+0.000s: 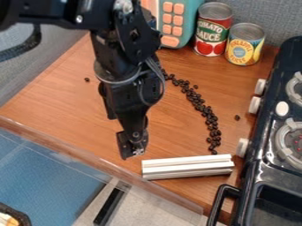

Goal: Sweep into pile

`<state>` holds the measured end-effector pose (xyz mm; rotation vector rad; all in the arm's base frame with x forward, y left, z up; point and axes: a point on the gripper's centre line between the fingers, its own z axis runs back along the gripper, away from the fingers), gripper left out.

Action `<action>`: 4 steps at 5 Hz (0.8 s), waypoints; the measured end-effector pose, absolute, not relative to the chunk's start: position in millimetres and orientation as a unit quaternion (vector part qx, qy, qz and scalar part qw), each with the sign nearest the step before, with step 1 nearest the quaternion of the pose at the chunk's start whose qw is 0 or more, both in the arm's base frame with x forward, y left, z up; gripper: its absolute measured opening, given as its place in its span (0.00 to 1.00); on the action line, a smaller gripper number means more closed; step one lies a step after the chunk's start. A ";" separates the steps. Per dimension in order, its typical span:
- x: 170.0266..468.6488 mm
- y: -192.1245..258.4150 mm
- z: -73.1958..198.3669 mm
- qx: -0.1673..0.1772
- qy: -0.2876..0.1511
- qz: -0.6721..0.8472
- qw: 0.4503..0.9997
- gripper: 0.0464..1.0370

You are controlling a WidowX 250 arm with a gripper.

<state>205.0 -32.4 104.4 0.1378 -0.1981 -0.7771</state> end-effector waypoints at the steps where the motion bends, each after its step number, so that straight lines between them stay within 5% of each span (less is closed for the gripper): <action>1: 203.0 -31.9 100.2 0.066 -0.087 -0.380 0.918 0.96; 4: 220.6 -45.8 83.6 0.070 -0.068 -0.418 0.903 0.96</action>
